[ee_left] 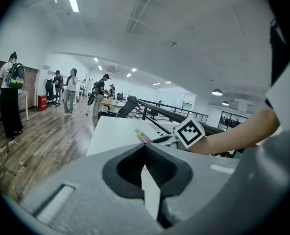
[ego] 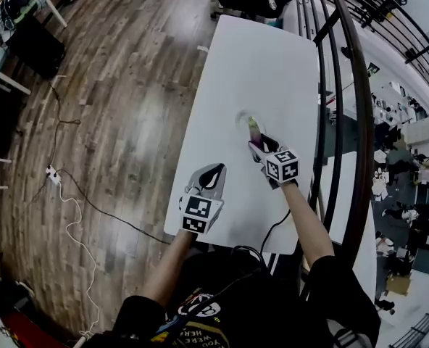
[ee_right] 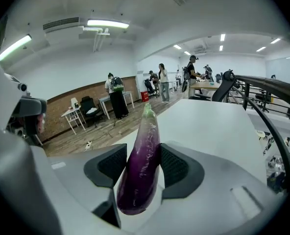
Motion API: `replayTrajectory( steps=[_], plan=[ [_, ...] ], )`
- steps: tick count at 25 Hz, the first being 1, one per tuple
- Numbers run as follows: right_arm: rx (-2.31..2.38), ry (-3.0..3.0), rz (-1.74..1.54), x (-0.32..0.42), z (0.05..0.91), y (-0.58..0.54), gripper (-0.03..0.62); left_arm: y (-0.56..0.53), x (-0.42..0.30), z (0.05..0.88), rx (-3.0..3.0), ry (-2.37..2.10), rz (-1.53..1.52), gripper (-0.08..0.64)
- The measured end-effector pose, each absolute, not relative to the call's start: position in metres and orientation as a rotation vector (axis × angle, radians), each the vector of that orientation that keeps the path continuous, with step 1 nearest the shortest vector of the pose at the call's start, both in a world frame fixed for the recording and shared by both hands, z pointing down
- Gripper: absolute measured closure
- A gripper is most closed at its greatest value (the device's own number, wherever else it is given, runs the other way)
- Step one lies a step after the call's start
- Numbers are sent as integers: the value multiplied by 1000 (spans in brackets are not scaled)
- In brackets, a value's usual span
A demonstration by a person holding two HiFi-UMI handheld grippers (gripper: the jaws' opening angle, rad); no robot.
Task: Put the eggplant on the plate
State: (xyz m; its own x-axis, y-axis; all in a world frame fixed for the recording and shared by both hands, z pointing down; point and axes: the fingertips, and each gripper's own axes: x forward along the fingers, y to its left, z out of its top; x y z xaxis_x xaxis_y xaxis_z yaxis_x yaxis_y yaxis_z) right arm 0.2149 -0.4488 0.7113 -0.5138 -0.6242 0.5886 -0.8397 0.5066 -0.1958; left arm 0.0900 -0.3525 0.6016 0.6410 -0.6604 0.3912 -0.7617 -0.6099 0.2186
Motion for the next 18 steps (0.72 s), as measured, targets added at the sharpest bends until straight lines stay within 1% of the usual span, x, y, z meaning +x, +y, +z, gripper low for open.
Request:
replayTrajectory(
  steps=[7, 18],
  plan=[
    [1132, -2121, 654, 232, 778, -490, 377, -347, 67, 618, 2419, -1181, 386, 555],
    [1055, -1951, 676, 229, 838, -537, 377, -352, 16, 628, 2315, -1279, 370, 555]
  ],
)
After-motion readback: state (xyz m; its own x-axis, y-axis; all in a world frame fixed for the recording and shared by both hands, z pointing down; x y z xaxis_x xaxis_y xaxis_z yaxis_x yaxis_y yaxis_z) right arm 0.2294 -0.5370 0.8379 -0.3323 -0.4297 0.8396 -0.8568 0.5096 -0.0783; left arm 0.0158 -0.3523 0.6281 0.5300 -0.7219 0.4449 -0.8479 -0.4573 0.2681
